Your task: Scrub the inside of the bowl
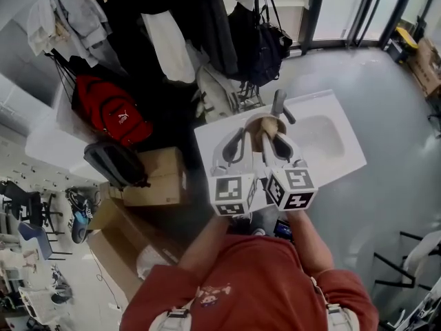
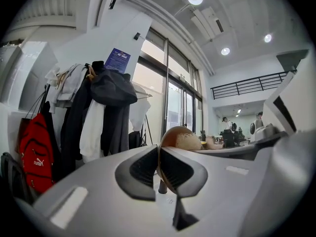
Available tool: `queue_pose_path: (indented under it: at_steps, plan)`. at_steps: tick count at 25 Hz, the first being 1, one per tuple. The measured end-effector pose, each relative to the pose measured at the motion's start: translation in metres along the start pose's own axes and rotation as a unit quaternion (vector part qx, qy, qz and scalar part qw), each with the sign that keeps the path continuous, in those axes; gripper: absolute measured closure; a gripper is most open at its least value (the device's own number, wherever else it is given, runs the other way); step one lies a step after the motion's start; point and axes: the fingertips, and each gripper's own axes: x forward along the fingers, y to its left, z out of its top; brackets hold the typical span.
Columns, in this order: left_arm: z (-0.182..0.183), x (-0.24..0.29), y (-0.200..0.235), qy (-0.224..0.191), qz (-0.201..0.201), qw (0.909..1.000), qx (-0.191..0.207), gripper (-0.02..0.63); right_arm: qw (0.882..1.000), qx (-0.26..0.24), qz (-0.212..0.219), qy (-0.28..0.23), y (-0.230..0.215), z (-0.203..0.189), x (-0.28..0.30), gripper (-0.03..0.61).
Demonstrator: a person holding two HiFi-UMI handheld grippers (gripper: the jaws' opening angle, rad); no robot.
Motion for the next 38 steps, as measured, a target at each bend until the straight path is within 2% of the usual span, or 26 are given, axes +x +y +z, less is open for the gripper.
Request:
queue_pose_path:
  at_steps: [4, 7, 12, 15, 19, 23, 29, 32, 38]
  plan:
    - [0.001, 0.003, -0.005, 0.003, -0.01, 0.9999, 0.003, 0.588, 0.999, -0.039, 0.003, 0.013, -0.002, 0.002, 0.001, 0.525]
    - [0.001, 0.004, -0.006, 0.007, -0.015, 0.9998, 0.006, 0.586, 0.997, -0.063, 0.022, 0.025, -0.004, 0.002, 0.002, 0.525]
    - [0.004, 0.005, -0.008, 0.007, -0.024, 0.9996, 0.011, 0.586, 0.99, -0.127, 0.044, 0.037, -0.002, 0.003, 0.002, 0.525]
    - [0.004, 0.006, -0.009, 0.009, -0.029, 0.9994, 0.012, 0.586, 0.979, -0.19, 0.052, 0.045, 0.002, 0.002, 0.003, 0.525]
    - [0.005, 0.007, -0.009, 0.012, -0.034, 0.9993, 0.01, 0.586, 0.953, -0.292, 0.059, 0.06, 0.01, 0.001, 0.005, 0.525]
    - [0.007, 0.008, -0.009, 0.012, -0.038, 0.9992, 0.01, 0.585, 0.917, -0.386, 0.063, 0.077, 0.012, -0.002, 0.005, 0.525]
    - [0.002, 0.008, -0.01, 0.022, -0.044, 0.9988, 0.008, 0.584, 0.845, -0.518, 0.086, 0.1, 0.014, -0.015, 0.006, 0.525]
    - [0.0, 0.007, -0.012, 0.026, -0.047, 0.9985, 0.012, 0.583, 0.8, -0.582, 0.095, 0.113, 0.015, -0.021, 0.003, 0.525]
    - [-0.002, 0.01, -0.017, 0.037, -0.056, 0.9976, 0.018, 0.583, 0.693, -0.698, 0.119, 0.132, 0.012, -0.035, 0.0, 0.525]
